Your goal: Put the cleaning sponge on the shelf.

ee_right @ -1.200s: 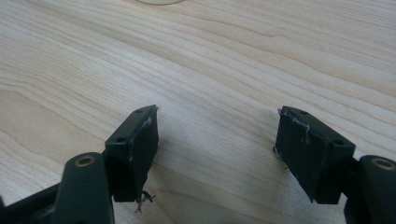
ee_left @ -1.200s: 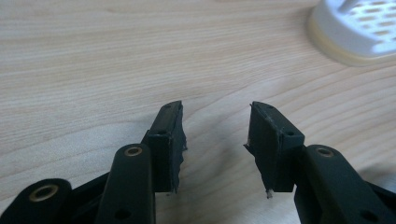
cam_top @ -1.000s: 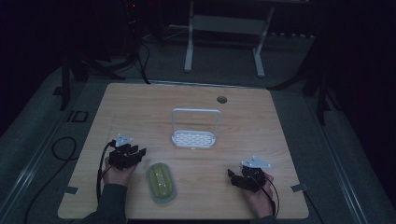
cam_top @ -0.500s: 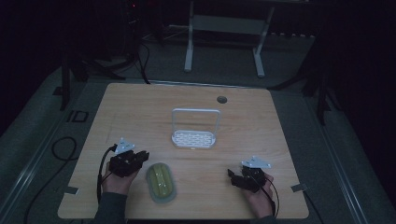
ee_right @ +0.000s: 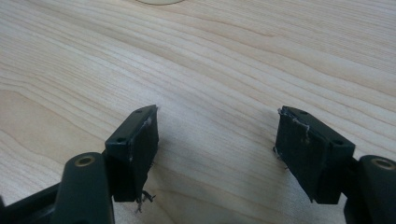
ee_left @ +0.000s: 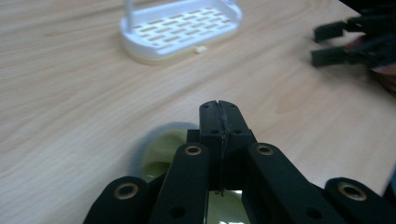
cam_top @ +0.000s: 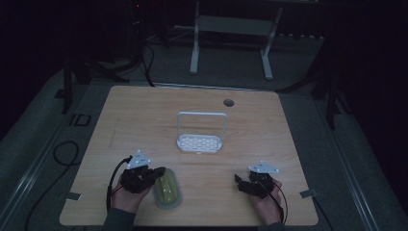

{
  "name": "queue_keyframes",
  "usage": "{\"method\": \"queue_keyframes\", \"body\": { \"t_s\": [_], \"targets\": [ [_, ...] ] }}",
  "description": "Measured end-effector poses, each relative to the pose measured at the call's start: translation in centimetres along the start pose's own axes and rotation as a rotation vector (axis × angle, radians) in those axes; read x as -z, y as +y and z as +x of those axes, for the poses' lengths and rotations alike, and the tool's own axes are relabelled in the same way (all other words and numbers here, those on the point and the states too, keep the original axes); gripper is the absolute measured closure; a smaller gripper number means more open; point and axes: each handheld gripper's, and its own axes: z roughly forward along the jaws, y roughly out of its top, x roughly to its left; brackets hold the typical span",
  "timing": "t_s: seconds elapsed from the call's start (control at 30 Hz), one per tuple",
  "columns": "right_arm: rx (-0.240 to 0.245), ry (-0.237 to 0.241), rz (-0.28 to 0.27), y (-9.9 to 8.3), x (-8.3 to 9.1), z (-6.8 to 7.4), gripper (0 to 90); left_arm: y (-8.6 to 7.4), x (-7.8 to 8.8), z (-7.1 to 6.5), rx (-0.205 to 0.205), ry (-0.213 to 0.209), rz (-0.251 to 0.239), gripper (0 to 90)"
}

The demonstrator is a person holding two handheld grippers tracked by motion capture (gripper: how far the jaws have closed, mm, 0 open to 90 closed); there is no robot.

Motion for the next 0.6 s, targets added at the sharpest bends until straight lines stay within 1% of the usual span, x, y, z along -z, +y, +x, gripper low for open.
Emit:
{"method": "queue_keyframes", "body": {
  "t_s": [0.03, 0.17, 0.27, 0.37, 0.4, 0.5, 0.57, 0.6],
  "targets": [
    [0.0, 0.0, 0.0, 0.0, 0.0, 0.0, 29.6, 0.0, 0.0, -0.2, -0.002, -0.002, 0.002, 89.7],
    [0.001, -0.001, 0.0, 0.0, 0.0, 0.0, 29.7, -0.1, 0.0, -1.5, -0.042, -0.021, 0.024, 89.7],
    [0.001, -0.001, -0.001, 0.0, 0.0, 0.0, 29.7, -0.4, 0.0, -2.3, -0.06, -0.032, 0.046, 89.7],
    [0.001, -0.001, -0.001, 0.0, 0.0, 0.0, 29.7, -0.8, -0.1, -2.6, -0.063, -0.043, 0.062, 89.7],
    [0.001, -0.001, -0.001, 0.0, 0.0, 0.0, 29.8, -1.0, -0.1, -2.7, -0.058, -0.048, 0.066, 89.7],
    [0.001, -0.001, -0.001, 0.0, 0.0, 0.0, 29.7, -1.4, -0.1, -3.1, -0.063, -0.058, 0.078, 89.7],
    [0.001, -0.001, -0.001, 0.0, 0.0, 0.0, 29.8, -1.6, -0.3, -3.2, -0.074, -0.051, 0.092, 89.7],
    [0.001, -0.001, -0.001, 0.0, 0.0, 0.0, 29.8, -1.8, -0.4, -3.2, -0.065, -0.057, 0.095, 89.7]
  ]
}}
